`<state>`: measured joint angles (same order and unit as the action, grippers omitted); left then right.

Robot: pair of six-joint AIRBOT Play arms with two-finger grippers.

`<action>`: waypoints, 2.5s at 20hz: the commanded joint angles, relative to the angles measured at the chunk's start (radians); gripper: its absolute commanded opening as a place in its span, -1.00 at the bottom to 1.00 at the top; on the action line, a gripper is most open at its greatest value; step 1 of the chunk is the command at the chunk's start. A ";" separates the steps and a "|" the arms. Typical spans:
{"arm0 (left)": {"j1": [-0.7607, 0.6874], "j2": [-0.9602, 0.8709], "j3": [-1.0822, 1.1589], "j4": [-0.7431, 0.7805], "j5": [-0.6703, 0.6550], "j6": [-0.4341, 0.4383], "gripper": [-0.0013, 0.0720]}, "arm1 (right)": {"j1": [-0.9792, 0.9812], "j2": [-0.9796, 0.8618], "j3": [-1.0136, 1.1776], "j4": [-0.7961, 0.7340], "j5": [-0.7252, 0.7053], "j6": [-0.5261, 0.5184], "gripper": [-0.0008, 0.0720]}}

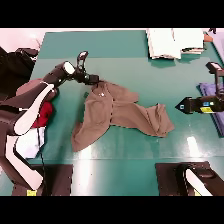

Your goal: Fold the shirts.

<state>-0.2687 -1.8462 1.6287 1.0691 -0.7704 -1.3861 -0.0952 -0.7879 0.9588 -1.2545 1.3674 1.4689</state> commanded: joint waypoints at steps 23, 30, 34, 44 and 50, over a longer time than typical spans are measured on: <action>0.059 -0.002 0.298 0.013 -0.267 0.006 -0.91 | 0.038 -0.649 0.002 0.382 -0.439 -0.196 -0.44; 0.121 0.290 0.316 0.021 -0.198 0.011 -0.91 | 0.006 -0.395 0.282 0.360 -0.410 -0.244 -0.94; 0.147 0.612 0.316 0.039 -0.210 0.105 -0.91 | -0.062 -0.185 0.531 0.360 -0.274 -0.244 -0.94; 0.147 0.959 0.285 0.077 -0.351 0.128 -0.91 | -0.233 0.060 0.700 0.285 -0.076 -0.213 -0.94; 0.147 0.779 -0.122 0.079 -0.354 0.128 -0.91 | -0.180 0.031 0.362 0.282 -0.055 -0.204 -0.94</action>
<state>-0.1226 -0.9951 1.6814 1.1473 -1.1160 -1.2572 -0.3000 -0.7452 1.4586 -0.9718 1.2945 1.2598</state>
